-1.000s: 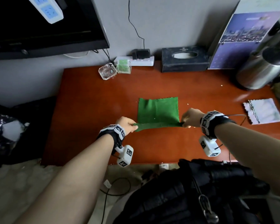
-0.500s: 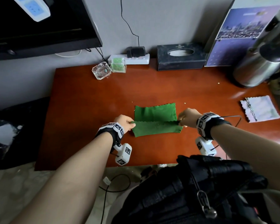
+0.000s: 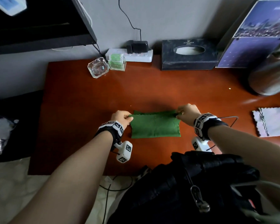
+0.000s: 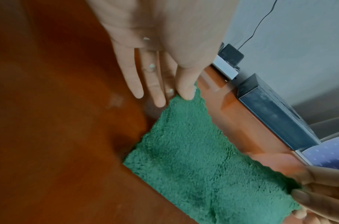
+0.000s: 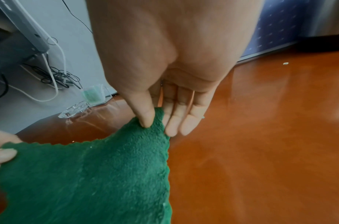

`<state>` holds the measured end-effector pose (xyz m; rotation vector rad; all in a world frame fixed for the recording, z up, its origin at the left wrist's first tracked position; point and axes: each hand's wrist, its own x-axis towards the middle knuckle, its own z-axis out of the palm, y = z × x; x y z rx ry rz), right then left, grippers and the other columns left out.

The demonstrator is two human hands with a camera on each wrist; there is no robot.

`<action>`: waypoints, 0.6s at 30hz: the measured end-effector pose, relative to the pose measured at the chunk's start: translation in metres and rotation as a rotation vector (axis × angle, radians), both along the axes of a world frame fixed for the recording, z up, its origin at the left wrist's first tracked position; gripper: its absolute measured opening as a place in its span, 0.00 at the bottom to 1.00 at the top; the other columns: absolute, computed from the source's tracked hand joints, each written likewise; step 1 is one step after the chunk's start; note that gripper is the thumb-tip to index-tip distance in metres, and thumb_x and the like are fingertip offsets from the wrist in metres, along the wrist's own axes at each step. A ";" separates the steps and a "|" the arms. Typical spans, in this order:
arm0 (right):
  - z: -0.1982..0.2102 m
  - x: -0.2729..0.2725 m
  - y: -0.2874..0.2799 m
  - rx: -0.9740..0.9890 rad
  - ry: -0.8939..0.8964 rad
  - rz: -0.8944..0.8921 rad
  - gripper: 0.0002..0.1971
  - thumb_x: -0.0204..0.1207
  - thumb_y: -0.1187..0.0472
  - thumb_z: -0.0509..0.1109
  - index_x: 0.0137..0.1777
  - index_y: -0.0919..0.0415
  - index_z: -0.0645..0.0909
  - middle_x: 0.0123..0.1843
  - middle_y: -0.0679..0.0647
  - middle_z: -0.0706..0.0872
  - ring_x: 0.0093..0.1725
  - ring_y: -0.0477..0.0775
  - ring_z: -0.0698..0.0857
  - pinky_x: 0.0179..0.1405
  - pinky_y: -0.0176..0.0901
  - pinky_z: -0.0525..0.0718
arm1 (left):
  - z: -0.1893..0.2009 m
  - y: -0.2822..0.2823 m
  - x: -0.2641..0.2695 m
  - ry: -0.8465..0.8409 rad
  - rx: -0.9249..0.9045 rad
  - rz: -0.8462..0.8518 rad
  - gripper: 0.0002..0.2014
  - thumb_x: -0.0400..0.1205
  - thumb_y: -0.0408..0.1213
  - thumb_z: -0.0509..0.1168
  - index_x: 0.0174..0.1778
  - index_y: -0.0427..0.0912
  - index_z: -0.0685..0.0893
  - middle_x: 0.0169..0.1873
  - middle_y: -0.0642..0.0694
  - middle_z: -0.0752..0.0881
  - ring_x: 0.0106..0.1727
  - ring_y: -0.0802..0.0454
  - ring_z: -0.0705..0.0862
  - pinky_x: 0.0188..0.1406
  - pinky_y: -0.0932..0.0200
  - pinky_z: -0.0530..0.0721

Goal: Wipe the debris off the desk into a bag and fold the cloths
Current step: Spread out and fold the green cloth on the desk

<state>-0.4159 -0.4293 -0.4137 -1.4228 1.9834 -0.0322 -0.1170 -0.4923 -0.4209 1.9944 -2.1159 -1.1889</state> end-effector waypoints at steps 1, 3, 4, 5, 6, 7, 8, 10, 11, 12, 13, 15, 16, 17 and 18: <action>-0.002 -0.001 -0.003 -0.002 -0.005 0.003 0.12 0.74 0.60 0.72 0.57 0.56 0.87 0.54 0.55 0.89 0.54 0.57 0.86 0.49 0.38 0.79 | -0.003 -0.003 -0.002 -0.004 0.000 0.000 0.04 0.82 0.37 0.70 0.48 0.47 0.90 0.34 0.54 0.89 0.35 0.58 0.90 0.43 0.65 0.85; -0.007 -0.003 -0.008 0.008 -0.011 0.010 0.10 0.74 0.60 0.72 0.55 0.55 0.88 0.53 0.54 0.89 0.52 0.56 0.85 0.48 0.38 0.79 | -0.009 -0.008 -0.005 -0.008 -0.007 -0.003 0.04 0.82 0.37 0.70 0.44 0.49 0.90 0.35 0.54 0.90 0.34 0.59 0.89 0.37 0.68 0.82; -0.010 -0.004 -0.010 0.016 -0.012 0.012 0.10 0.74 0.60 0.71 0.55 0.54 0.88 0.52 0.54 0.89 0.52 0.56 0.85 0.48 0.39 0.79 | -0.012 -0.011 -0.007 -0.008 -0.011 -0.002 0.04 0.82 0.37 0.70 0.43 0.49 0.90 0.36 0.53 0.91 0.33 0.59 0.89 0.34 0.71 0.80; -0.012 -0.005 -0.012 0.023 -0.013 0.010 0.10 0.74 0.60 0.71 0.55 0.54 0.87 0.52 0.54 0.89 0.52 0.56 0.85 0.48 0.39 0.79 | -0.015 -0.013 -0.009 -0.011 -0.015 0.000 0.04 0.82 0.37 0.70 0.43 0.49 0.90 0.37 0.52 0.92 0.33 0.59 0.89 0.34 0.71 0.79; -0.015 -0.006 -0.014 0.030 -0.015 0.007 0.10 0.74 0.60 0.71 0.55 0.54 0.87 0.52 0.54 0.89 0.52 0.57 0.85 0.48 0.39 0.79 | -0.017 -0.015 -0.011 -0.014 -0.019 0.004 0.04 0.82 0.37 0.70 0.44 0.48 0.91 0.38 0.51 0.92 0.34 0.57 0.89 0.36 0.70 0.80; -0.017 -0.007 -0.016 0.038 -0.017 0.006 0.10 0.74 0.60 0.71 0.55 0.54 0.87 0.52 0.54 0.89 0.52 0.57 0.85 0.48 0.39 0.79 | -0.020 -0.015 -0.013 -0.018 -0.021 0.010 0.04 0.81 0.37 0.71 0.46 0.47 0.91 0.39 0.51 0.92 0.37 0.55 0.89 0.40 0.66 0.82; -0.019 -0.007 -0.017 0.046 -0.018 0.008 0.10 0.74 0.60 0.71 0.55 0.54 0.86 0.52 0.54 0.89 0.53 0.57 0.85 0.48 0.39 0.78 | -0.023 -0.016 -0.014 -0.023 -0.019 0.019 0.04 0.81 0.37 0.71 0.47 0.47 0.91 0.40 0.50 0.92 0.40 0.53 0.89 0.44 0.64 0.84; -0.025 -0.009 -0.019 0.057 -0.020 0.014 0.10 0.74 0.61 0.71 0.55 0.55 0.86 0.52 0.54 0.89 0.55 0.58 0.84 0.47 0.38 0.76 | -0.028 -0.016 -0.015 -0.039 -0.007 0.044 0.05 0.80 0.37 0.72 0.49 0.50 0.90 0.40 0.51 0.92 0.42 0.51 0.90 0.45 0.61 0.84; -0.027 -0.009 -0.020 0.059 -0.018 0.018 0.10 0.74 0.60 0.71 0.55 0.55 0.86 0.52 0.54 0.89 0.55 0.59 0.84 0.47 0.39 0.76 | -0.030 -0.016 -0.016 -0.051 -0.006 0.056 0.06 0.80 0.37 0.72 0.51 0.53 0.89 0.39 0.52 0.91 0.42 0.51 0.89 0.43 0.61 0.82; -0.030 -0.010 -0.021 0.061 -0.013 0.022 0.10 0.74 0.60 0.71 0.55 0.55 0.86 0.51 0.54 0.89 0.56 0.60 0.84 0.47 0.39 0.76 | -0.032 -0.015 -0.017 -0.059 -0.007 0.066 0.08 0.81 0.37 0.72 0.53 0.55 0.87 0.38 0.53 0.90 0.41 0.52 0.89 0.40 0.62 0.81; -0.031 -0.010 -0.021 0.063 -0.008 0.027 0.10 0.74 0.60 0.71 0.55 0.54 0.86 0.51 0.55 0.89 0.56 0.60 0.84 0.47 0.39 0.75 | -0.032 -0.015 -0.017 -0.064 -0.009 0.069 0.10 0.81 0.37 0.72 0.55 0.56 0.85 0.37 0.54 0.89 0.41 0.53 0.88 0.39 0.61 0.80; -0.035 -0.011 -0.022 0.067 -0.002 0.031 0.09 0.73 0.59 0.71 0.54 0.54 0.85 0.50 0.55 0.89 0.55 0.60 0.84 0.47 0.39 0.76 | -0.031 -0.015 -0.020 -0.075 -0.013 0.057 0.14 0.81 0.37 0.72 0.59 0.58 0.82 0.38 0.56 0.88 0.40 0.53 0.86 0.38 0.60 0.80; -0.036 -0.011 -0.023 0.068 -0.002 0.032 0.09 0.73 0.59 0.71 0.53 0.54 0.85 0.49 0.56 0.89 0.54 0.61 0.84 0.47 0.40 0.76 | -0.030 -0.016 -0.021 -0.084 -0.016 0.043 0.15 0.81 0.38 0.71 0.60 0.59 0.81 0.39 0.56 0.87 0.40 0.54 0.85 0.38 0.59 0.80; -0.037 -0.011 -0.024 0.069 -0.002 0.032 0.09 0.72 0.59 0.72 0.52 0.54 0.83 0.48 0.56 0.89 0.53 0.61 0.84 0.47 0.41 0.78 | -0.029 -0.017 -0.022 -0.099 -0.018 0.024 0.14 0.82 0.39 0.71 0.60 0.59 0.81 0.40 0.57 0.87 0.40 0.54 0.84 0.37 0.59 0.79; -0.038 -0.011 -0.024 0.070 -0.003 0.029 0.09 0.71 0.59 0.72 0.51 0.53 0.82 0.47 0.57 0.88 0.51 0.61 0.84 0.46 0.43 0.79 | -0.028 -0.017 -0.022 -0.118 -0.020 0.004 0.13 0.82 0.40 0.71 0.59 0.60 0.81 0.40 0.58 0.86 0.39 0.54 0.84 0.37 0.59 0.80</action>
